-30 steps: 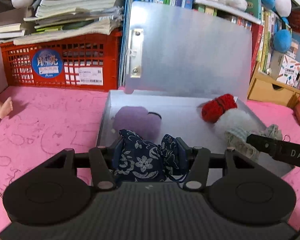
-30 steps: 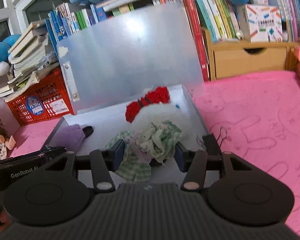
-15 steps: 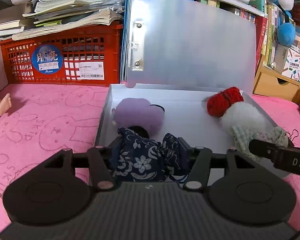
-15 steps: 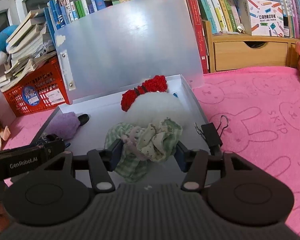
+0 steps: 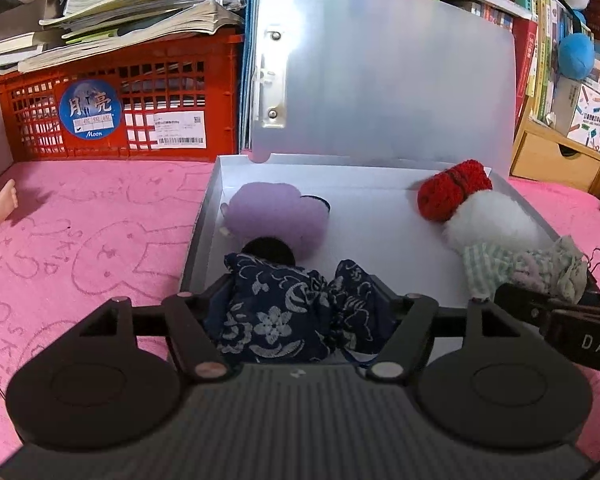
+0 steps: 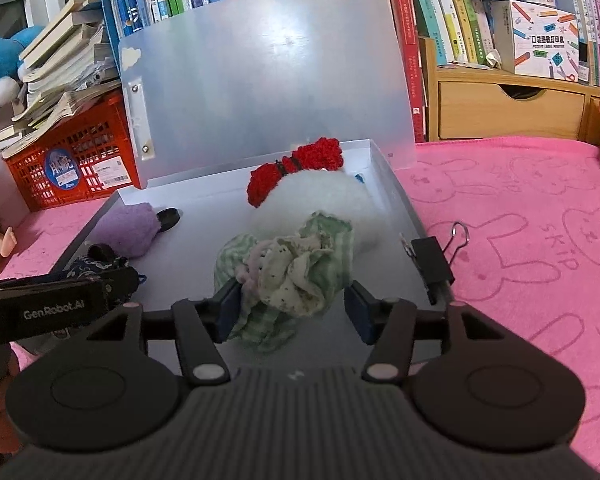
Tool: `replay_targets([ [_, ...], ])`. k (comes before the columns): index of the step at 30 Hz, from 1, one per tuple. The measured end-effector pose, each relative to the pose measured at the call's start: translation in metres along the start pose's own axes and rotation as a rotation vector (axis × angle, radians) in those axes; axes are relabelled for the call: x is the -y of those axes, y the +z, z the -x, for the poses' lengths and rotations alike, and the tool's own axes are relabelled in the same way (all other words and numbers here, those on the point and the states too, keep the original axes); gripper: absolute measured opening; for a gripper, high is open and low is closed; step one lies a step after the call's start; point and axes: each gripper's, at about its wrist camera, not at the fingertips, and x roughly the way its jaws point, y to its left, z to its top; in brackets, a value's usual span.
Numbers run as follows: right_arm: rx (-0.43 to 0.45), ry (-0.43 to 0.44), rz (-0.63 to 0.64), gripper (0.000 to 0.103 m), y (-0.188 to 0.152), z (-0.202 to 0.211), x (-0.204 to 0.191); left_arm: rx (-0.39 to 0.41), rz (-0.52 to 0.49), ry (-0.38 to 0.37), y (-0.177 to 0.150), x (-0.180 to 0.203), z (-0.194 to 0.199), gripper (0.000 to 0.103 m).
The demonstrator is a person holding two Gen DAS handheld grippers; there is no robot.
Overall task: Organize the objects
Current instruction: 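Lower both cloths into the white box and open both grippers, then withdraw both open grippers from the box toward the white papers on the table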
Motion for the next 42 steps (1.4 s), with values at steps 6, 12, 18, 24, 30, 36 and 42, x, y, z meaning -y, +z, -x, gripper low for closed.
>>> replay_targets([
  [6, 0.021, 0.013, 0.023, 0.089, 0.001, 0.011, -0.007, -0.008, 0.004, -0.004, 0.002, 0.000, 0.004, 0.077],
  [12, 0.065, 0.013, 0.004, 0.096, 0.007, 0.038, -0.001, 0.014, 0.005, -0.003, 0.011, -0.003, 0.030, 0.081],
  [18, 0.117, 0.027, 0.012, 0.100, 0.013, 0.077, 0.010, 0.077, -0.027, -0.039, 0.016, 0.000, 0.076, 0.083],
  [24, 0.176, 0.049, 0.049, 0.102, 0.011, 0.128, 0.018, 0.140, -0.054, -0.109, 0.012, 0.003, 0.128, 0.083],
  [30, 0.228, 0.054, 0.115, 0.103, -0.006, 0.172, 0.021, 0.174, -0.113, -0.173, -0.012, 0.010, 0.174, 0.084],
  [36, 0.211, 0.070, 0.128, 0.103, -0.033, 0.192, 0.028, 0.178, -0.121, -0.209, -0.047, 0.010, 0.204, 0.084],
  [42, 0.196, 0.061, 0.152, 0.103, -0.063, 0.201, 0.028, 0.165, -0.118, -0.223, -0.081, 0.008, 0.218, 0.084],
])
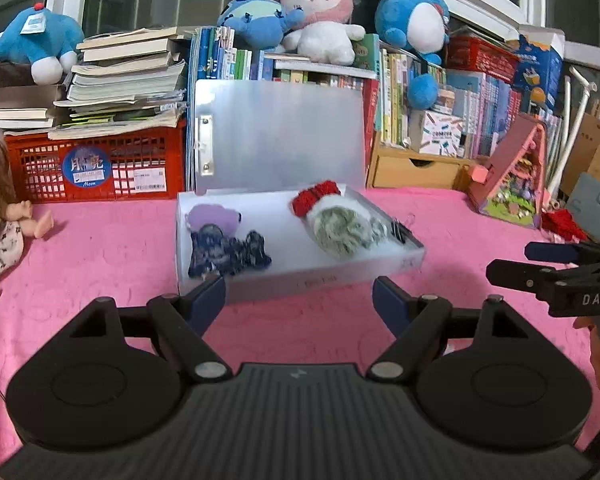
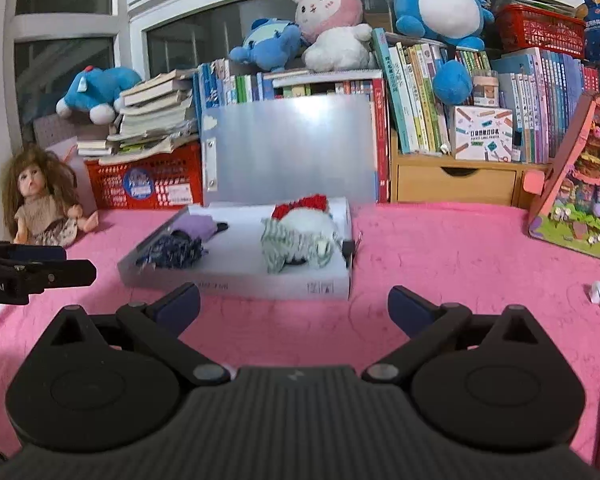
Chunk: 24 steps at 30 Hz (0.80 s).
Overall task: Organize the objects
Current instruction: 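Withdraw both open grippers from the box toward the white papers on the table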
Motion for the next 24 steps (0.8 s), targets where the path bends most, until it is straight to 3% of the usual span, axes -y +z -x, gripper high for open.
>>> replay_targets([
  [13, -0.020, -0.074, 0.034, 0.103, -0.057, 0.024, -0.011, -0.005, -0.025, 0.020, -0.062, 0.019, 0.021, 0.086],
  [24, -0.017, -0.173, -0.017, 0.103, -0.091, 0.037, 0.000, -0.050, -0.018, 0.049, -0.091, 0.021, 0.014, 0.087],
])
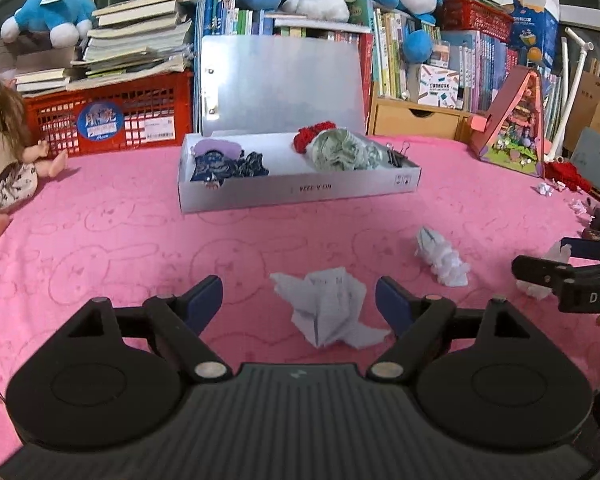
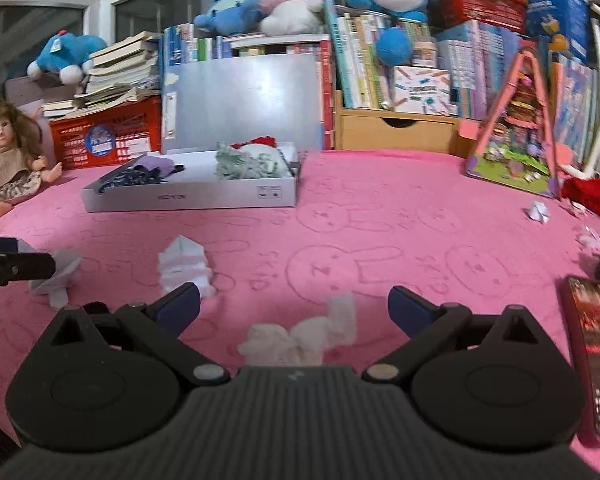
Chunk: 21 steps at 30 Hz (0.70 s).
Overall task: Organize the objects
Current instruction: 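Withdraw both open grippers from the box toward the white papers on the table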
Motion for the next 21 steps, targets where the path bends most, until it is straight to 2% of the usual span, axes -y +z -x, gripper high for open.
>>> replay_targets([
  [16, -0.035, -0.037, -0.031, 0.103, -0.016, -0.005, 0.001, -0.024, 0.071, 0.021, -0.010, -0.001, -0.013, 0.085],
  [19, -0.036, -0.033, -0.032, 0.101, -0.016, -0.005, 0.002, -0.024, 0.073, 0.019, -0.012, 0.000, -0.014, 0.080],
  [21, -0.037, -0.029, -0.032, 0.099, -0.016, -0.006, 0.001, -0.025, 0.077, 0.010, -0.013, 0.000, -0.014, 0.071],
])
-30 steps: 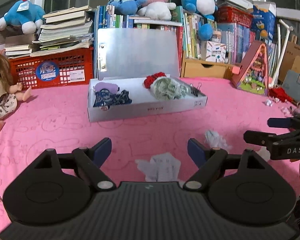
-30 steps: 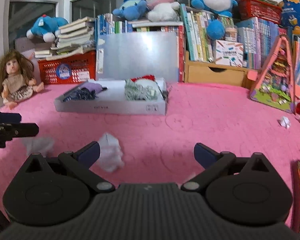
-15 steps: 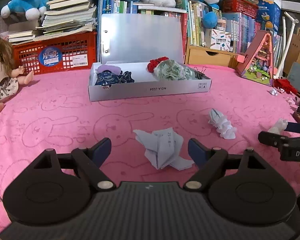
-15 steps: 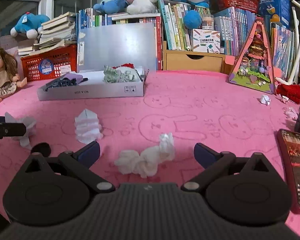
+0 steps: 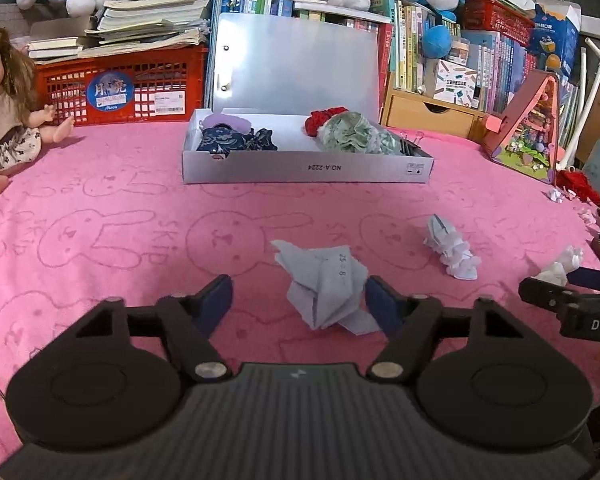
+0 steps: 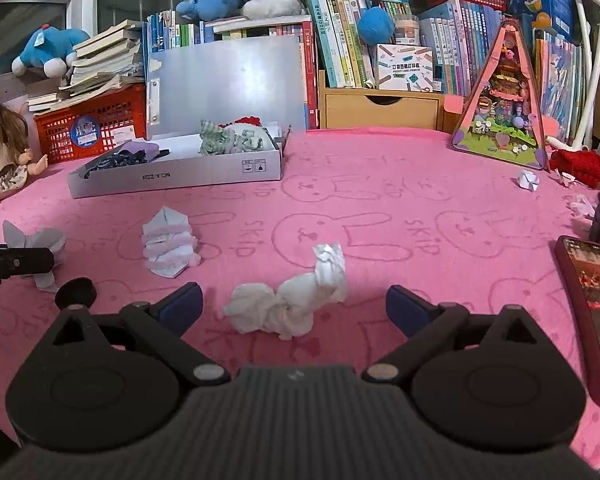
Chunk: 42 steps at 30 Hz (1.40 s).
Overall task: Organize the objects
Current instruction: 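Withdraw both open grippers from the box toward the white papers on the table, then grasp the folded white paper with the left gripper while the right grasps the white tissue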
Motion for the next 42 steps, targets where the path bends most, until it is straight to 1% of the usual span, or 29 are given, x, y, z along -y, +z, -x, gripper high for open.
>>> replay_targets([
  [6, -0.005, 0.019, 0.004, 0.094, -0.001, 0.000, -0.002, 0.000, 0.001, -0.015, 0.000, 0.001, -0.002, 0.063],
  [11, 0.004, 0.024, 0.019, 0.086, -0.002, 0.001, -0.006, -0.008, -0.002, -0.014, 0.000, 0.002, -0.005, 0.063],
  [13, 0.010, 0.022, 0.013, 0.081, -0.002, 0.001, -0.006, -0.013, -0.003, -0.014, 0.000, 0.002, -0.006, 0.063],
  [15, 0.011, 0.024, 0.004, 0.078, -0.001, 0.001, -0.005, -0.016, -0.011, -0.013, 0.000, 0.004, -0.007, 0.063],
  [19, 0.013, 0.021, 0.000, 0.070, 0.000, 0.001, -0.005, -0.017, -0.028, 0.005, 0.000, 0.007, -0.010, 0.063],
  [25, 0.018, 0.022, -0.001, 0.062, 0.000, 0.003, -0.005, -0.021, -0.019, 0.006, 0.001, 0.006, -0.013, 0.063],
  [28, 0.024, 0.025, -0.005, 0.058, 0.000, 0.004, -0.004, -0.017, -0.009, 0.011, 0.001, 0.005, -0.012, 0.060],
  [30, 0.032, 0.025, -0.005, 0.057, 0.000, 0.005, -0.004, -0.014, -0.005, 0.015, 0.002, 0.005, -0.011, 0.053],
  [33, 0.044, 0.028, -0.012, 0.055, 0.001, 0.008, -0.004, -0.013, 0.005, 0.021, 0.002, 0.004, -0.010, 0.046],
  [36, 0.054, 0.031, -0.027, 0.054, 0.003, 0.009, -0.002, -0.007, 0.012, 0.022, 0.003, 0.003, -0.008, 0.045],
  [42, 0.051, 0.038, -0.049, 0.054, 0.005, 0.009, 0.001, -0.001, 0.011, 0.013, 0.005, 0.003, -0.004, 0.044],
])
